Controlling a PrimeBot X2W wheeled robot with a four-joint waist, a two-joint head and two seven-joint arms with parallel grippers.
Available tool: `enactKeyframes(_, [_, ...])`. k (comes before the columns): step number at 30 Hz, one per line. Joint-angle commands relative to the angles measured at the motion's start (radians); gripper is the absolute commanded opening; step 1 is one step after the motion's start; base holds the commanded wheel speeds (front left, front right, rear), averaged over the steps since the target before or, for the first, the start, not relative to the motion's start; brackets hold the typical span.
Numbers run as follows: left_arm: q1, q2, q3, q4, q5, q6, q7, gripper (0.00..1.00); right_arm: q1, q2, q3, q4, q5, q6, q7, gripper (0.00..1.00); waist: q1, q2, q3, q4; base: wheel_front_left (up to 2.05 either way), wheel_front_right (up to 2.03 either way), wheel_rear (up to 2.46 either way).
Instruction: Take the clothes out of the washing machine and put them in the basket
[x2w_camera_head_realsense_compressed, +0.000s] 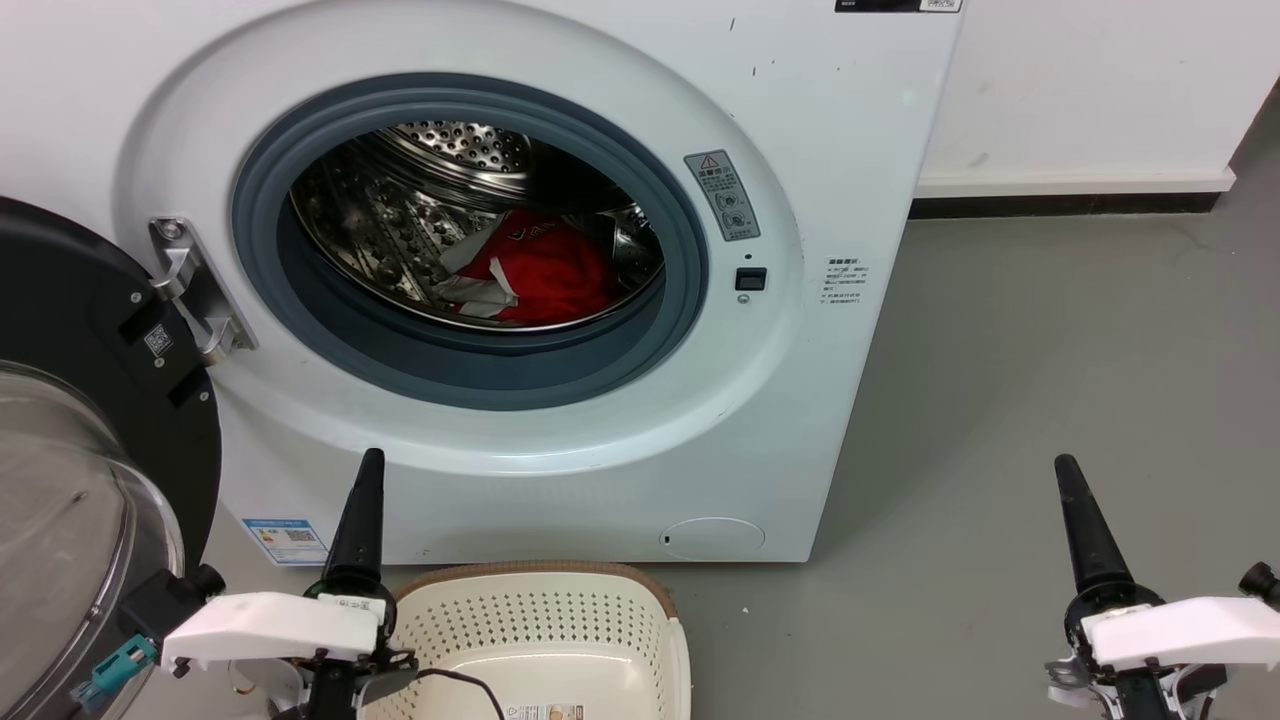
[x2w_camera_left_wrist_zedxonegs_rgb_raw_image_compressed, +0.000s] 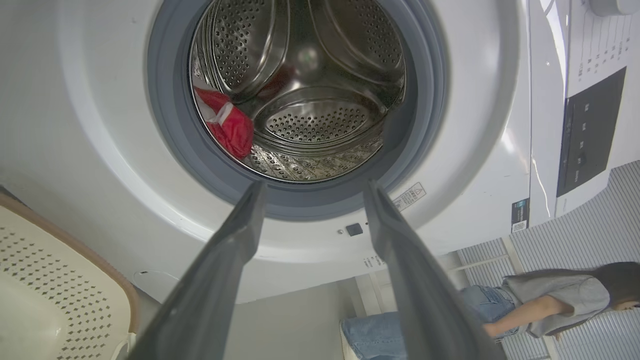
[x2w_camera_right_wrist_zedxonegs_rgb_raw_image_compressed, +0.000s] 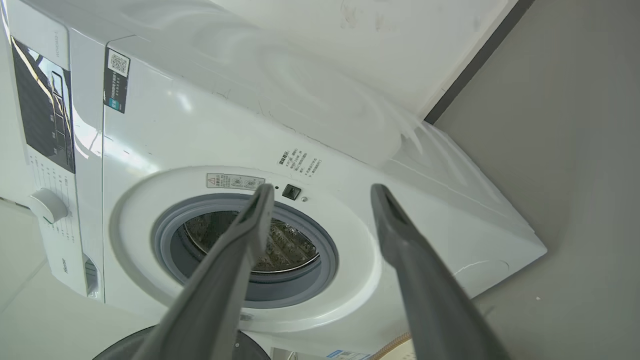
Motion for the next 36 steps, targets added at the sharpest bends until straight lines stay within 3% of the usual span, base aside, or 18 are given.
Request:
enactKeyframes(1, [-0.026, 0.009, -0.003, -0.022, 0.053, -0.002, -0.013, 1.0, -0.007, -0.002, 0.006, -0.029, -0.058, 0.0, -0.013, 1.0, 0.0, 0.0, 0.0, 0.0, 0.0, 0.0, 0.0])
enactKeyframes(20, [-0.033, 0.04, -0.041, -0.006, 0.443, 0.001, -0.081, 1.0, 0.029, -0.002, 0.018, -0.049, -0.419, 0.0, -0.072, 1.0, 0.0, 0.0, -0.003, -0.007, 0.0, 0.0, 0.0])
enactKeyframes(36, [-0.04, 0.062, -0.07, 0.021, 0.641, 0.025, -0.126, 1.0, 0.052, -0.002, 0.019, -0.09, -0.629, 0.0, -0.092, 1.0, 0.0, 0.0, -0.006, -0.009, 0.0, 0.0, 0.0])
